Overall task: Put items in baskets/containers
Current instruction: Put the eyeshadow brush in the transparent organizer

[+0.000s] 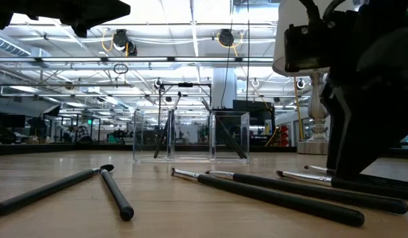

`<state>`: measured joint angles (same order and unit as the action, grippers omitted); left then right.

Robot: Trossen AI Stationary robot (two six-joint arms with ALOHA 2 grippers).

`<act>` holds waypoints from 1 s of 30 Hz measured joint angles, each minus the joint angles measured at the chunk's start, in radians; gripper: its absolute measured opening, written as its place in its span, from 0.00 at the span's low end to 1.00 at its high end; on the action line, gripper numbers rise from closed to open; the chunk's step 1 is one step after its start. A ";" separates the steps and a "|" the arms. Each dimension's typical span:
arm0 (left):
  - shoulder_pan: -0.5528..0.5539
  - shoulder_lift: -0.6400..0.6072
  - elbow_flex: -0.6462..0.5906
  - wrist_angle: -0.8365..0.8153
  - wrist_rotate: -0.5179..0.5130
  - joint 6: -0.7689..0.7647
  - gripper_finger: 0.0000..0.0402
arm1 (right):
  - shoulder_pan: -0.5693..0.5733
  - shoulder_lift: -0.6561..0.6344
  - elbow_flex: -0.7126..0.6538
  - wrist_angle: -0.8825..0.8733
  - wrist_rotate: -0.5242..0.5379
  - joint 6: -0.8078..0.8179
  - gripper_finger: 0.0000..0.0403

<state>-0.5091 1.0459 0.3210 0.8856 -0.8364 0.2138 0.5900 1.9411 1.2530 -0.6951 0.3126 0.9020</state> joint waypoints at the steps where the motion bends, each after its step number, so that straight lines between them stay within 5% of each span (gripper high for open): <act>1: 0.000 0.000 0.000 0.000 0.000 0.000 0.09 | 0.000 0.000 0.000 -0.010 -0.001 -0.015 0.37; 20: 0.000 0.000 0.000 0.000 0.000 -0.003 0.09 | 0.061 0.002 -0.003 -0.077 -0.044 -0.438 0.11; 30: 0.000 0.000 0.000 0.000 0.000 -0.002 0.09 | 0.073 0.002 -0.003 -0.074 -0.045 -0.404 0.07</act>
<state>-0.5091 1.0462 0.3210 0.8852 -0.8365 0.2123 0.6632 1.9430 1.2499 -0.7694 0.2676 0.4985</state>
